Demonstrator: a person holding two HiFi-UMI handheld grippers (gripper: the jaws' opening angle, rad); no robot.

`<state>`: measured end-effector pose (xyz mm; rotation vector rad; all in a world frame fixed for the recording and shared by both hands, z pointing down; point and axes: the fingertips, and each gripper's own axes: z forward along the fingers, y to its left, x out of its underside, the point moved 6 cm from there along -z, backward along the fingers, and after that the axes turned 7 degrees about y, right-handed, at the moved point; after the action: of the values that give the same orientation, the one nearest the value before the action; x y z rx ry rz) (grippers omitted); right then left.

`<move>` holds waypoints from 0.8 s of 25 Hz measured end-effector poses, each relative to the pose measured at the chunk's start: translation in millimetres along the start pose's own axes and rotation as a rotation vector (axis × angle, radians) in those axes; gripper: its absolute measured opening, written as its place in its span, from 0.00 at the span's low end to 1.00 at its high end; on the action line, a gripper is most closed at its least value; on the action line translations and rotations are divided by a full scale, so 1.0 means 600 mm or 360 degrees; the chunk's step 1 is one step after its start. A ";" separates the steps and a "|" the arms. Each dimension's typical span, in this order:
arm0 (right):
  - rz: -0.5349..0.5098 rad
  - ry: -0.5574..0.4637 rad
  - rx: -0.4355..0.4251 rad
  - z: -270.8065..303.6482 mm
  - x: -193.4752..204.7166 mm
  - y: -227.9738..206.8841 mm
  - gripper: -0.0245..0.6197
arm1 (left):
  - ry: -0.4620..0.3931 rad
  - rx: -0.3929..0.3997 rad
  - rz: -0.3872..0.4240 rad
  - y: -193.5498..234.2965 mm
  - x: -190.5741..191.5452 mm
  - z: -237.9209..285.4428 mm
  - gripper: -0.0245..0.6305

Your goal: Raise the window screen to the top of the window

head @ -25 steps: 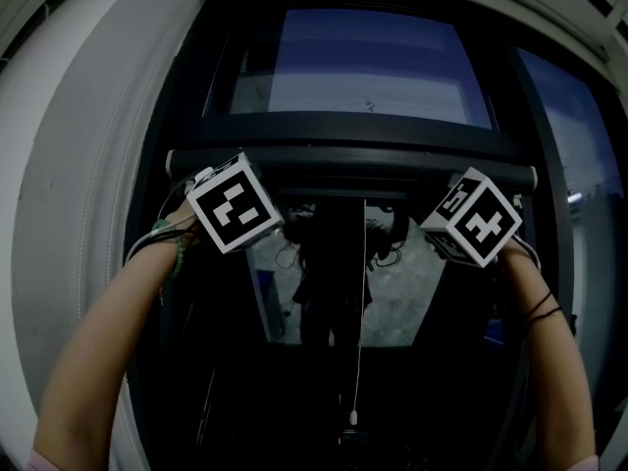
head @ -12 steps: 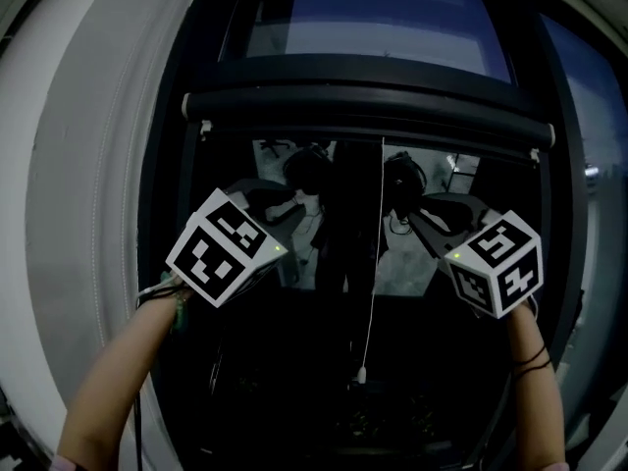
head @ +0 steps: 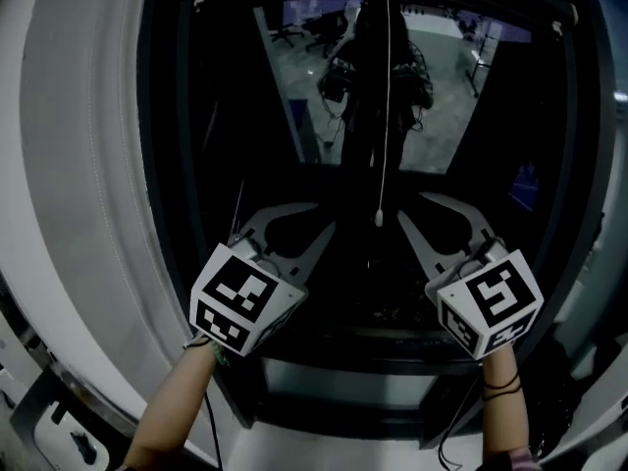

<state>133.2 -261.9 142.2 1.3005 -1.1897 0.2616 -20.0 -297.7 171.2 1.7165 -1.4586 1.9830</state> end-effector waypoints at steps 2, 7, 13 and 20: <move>0.0082 0.0006 -0.0017 -0.023 0.040 0.041 0.15 | -0.0015 -0.0009 -0.0075 -0.047 0.033 -0.018 0.13; 0.0319 0.0052 -0.0072 -0.081 0.141 0.151 0.15 | 0.0085 0.0008 -0.0331 -0.164 0.135 -0.067 0.13; 0.0593 0.0165 -0.0112 -0.142 0.231 0.280 0.15 | 0.0264 0.0074 -0.0657 -0.290 0.251 -0.138 0.13; 0.0920 0.0343 -0.0032 -0.222 0.278 0.408 0.15 | 0.0415 0.0188 -0.0779 -0.386 0.313 -0.261 0.13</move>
<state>96.2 -144.5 442.9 0.8595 -1.3542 0.7854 -41.2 -151.3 473.7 1.5857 -0.7609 1.9478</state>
